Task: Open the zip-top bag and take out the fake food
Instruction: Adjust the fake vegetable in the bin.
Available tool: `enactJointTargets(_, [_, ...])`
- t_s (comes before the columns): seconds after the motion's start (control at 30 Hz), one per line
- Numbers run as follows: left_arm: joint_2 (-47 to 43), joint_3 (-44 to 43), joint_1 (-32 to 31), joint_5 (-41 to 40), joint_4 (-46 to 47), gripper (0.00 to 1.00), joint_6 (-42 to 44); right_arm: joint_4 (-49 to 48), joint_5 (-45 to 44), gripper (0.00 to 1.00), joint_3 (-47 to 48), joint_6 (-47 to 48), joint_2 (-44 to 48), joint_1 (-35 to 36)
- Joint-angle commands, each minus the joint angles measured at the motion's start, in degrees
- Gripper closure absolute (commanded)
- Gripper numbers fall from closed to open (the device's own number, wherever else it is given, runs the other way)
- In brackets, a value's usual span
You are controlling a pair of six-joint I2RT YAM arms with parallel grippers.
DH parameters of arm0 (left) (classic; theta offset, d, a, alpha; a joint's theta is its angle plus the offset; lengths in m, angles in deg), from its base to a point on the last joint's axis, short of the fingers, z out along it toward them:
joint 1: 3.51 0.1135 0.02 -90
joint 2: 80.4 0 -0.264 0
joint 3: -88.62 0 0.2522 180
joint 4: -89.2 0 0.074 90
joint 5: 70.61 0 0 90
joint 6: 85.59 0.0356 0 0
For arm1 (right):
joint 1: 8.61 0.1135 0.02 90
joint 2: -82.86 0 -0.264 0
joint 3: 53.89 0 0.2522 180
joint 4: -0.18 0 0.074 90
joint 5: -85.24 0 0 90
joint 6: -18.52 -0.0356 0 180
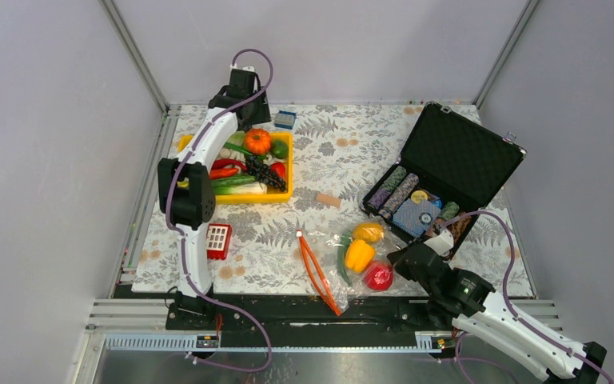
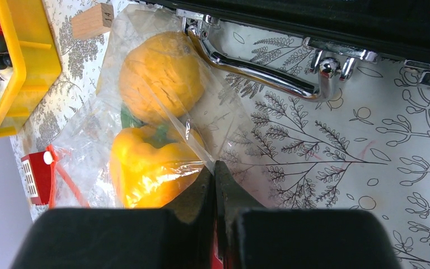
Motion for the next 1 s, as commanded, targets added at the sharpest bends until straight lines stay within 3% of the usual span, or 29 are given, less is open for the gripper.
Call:
enactJointTargets(0.0, [1.2,-3.6,-1.2,-3.9,-1.2,0.46,3.8,0.1,-0.5,1.00,-0.3,0.1,0.4,0.2])
enactJointTargets(0.5, [3.9,-4.6,-3.0,-8.9,-5.8,0.51,8.1,0.1,-0.1,1.00,-0.4,0.0,0.3,0.2])
enactJointTargets(0.97, [1.2,0.1,-3.1,-10.0,-5.9,0.54,9.2,0.0,0.1,1.00,-0.8,-0.4,0.2,0.2])
